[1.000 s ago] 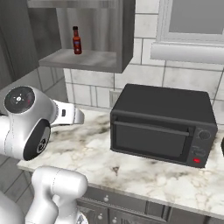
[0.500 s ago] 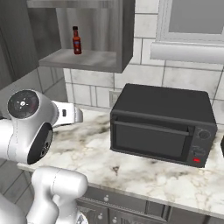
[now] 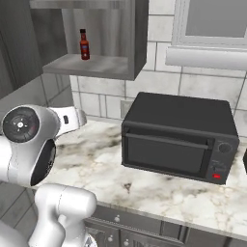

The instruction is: Take 2 condiments from the cabinet and move them on the counter near the stove.Make sure the condiments are lined up with each other, next to each other.

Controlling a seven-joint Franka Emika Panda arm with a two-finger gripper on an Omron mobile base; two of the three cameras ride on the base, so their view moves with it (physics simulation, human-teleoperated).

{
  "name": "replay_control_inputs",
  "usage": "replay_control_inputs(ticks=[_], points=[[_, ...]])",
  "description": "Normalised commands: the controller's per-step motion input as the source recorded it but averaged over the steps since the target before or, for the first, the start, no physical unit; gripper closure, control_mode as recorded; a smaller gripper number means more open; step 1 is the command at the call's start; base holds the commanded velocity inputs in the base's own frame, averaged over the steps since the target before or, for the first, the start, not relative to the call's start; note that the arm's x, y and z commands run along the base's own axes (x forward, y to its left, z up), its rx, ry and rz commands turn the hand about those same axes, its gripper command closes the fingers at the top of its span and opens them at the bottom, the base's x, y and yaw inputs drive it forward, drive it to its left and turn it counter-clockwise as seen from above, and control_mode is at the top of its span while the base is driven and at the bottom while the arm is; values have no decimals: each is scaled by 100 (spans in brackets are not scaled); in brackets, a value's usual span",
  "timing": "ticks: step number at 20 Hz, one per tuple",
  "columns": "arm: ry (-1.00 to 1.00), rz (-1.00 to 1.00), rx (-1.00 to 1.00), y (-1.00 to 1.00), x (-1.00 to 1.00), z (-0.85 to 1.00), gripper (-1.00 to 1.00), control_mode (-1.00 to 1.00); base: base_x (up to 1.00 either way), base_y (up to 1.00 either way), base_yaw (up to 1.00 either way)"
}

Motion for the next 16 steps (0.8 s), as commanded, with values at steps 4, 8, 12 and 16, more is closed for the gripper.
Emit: replay_control_inputs(ticks=[4, 8, 12, 16], points=[[-5, -7, -5, 46, 24, 54, -100, -100, 0, 0, 0], [-5, -6, -7, 39, 32, 47, -100, -100, 0, 0, 0], [-6, 0, -1, 6, 32, 23, -100, -100, 0, 0, 0], [0, 0, 0, 0, 33, 28, -100, -100, 0, 0, 0]])
